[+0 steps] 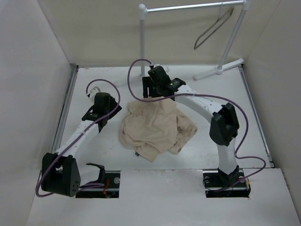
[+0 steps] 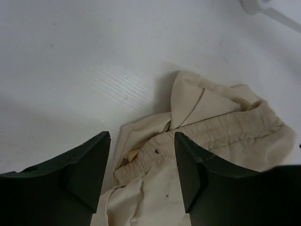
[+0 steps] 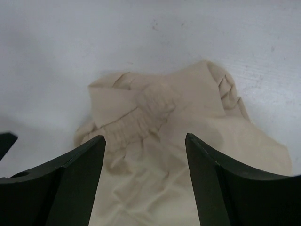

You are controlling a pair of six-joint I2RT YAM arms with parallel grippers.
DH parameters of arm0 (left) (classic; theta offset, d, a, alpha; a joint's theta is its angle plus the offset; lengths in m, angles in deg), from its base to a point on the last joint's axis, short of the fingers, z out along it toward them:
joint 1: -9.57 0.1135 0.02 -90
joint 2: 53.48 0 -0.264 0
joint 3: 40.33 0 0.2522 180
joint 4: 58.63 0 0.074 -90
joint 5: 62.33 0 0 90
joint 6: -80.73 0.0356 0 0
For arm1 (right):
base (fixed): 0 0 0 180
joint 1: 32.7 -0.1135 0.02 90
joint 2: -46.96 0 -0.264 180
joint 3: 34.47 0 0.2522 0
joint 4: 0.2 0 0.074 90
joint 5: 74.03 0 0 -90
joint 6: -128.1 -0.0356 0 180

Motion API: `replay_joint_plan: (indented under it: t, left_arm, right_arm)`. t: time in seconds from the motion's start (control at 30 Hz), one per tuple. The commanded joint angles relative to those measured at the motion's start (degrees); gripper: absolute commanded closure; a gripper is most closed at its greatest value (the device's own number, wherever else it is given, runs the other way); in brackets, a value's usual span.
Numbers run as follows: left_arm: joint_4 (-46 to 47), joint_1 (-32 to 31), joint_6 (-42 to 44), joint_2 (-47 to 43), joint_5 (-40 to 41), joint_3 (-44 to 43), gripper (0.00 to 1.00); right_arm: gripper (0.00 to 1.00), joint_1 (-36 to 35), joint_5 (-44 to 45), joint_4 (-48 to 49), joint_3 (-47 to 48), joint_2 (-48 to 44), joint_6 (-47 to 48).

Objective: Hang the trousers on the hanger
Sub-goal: Flatten out the trousers at the center of the board.

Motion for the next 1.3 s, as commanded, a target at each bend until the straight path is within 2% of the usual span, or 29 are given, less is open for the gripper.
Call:
replay_joint_plan:
  t: [0.0,0.13,0.2,0.23,0.3,0.33,0.4,0.5,0.67,0.8,0.93,1.0,1.1,1.27]
  left_arm:
    - [1.85,-0.36,-0.61,1.33,-1.32,1.31,0.44]
    - [3.70,0.25,-0.78,2.83,-3.52,2.54,0.36]
    - [4.75,0.60,-1.05,3.70,-4.83,3.33,0.32]
    - [5.28,0.95,-1.14,4.32,-5.71,3.69,0.32]
    - [6.68,1.57,-1.75,5.63,-7.47,4.48,0.30]
    - [7.47,1.83,-2.10,6.42,-8.43,4.74,0.30]
    - [8.97,1.84,-2.63,8.01,-10.45,4.57,0.29]
    - [10.90,1.14,-2.63,10.64,-11.95,2.73,0.28]
    - [13.54,-1.94,-2.72,14.68,-13.01,-0.61,0.25]
    - [13.98,-5.10,-2.90,19.08,-14.68,-3.69,0.25]
    - [14.68,-9.23,-3.25,22.77,-15.65,-5.89,0.25]
    - [15.04,-10.99,-3.33,24.53,-15.48,-6.41,0.29]
    - [14.51,-12.49,-3.42,27.25,-14.25,-7.12,0.39]
    - [13.72,-11.70,-6.05,30.25,-12.13,-8.70,0.80]
  right_arm:
    - [0.25,-0.60,6.66,-5.75,7.40,6.28,4.43]
    - [0.24,-0.60,10.10,-7.51,13.02,12.35,6.72]
    - [0.28,-0.60,8.97,-8.65,16.36,14.99,7.51]
    - [0.37,-0.60,8.18,-9.53,17.86,16.13,7.69]
    - [0.70,-0.69,7.64,-11.37,19.88,16.67,6.47]
    - [0.79,-0.78,7.90,-11.38,19.54,15.28,5.16]
    - [0.88,-0.95,8.25,-9.72,17.01,10.72,4.01]
    - [0.90,-0.87,8.78,-5.33,7.27,-1.04,3.12]
    - [0.85,0.53,7.73,-1.54,-15.48,-23.45,0.93]
    - [0.85,5.44,6.33,-0.74,-33.24,-41.20,-4.59]
    - [0.86,12.73,4.13,-0.83,-46.44,-57.12,-10.66]
    - [0.87,16.78,1.94,-0.92,-51.54,-62.67,-12.69]
    - [0.88,22.76,-1.40,-1.62,-57.00,-69.00,-16.29]
    - [0.89,31.37,-7.73,-2.24,-62.90,-75.35,-18.41]
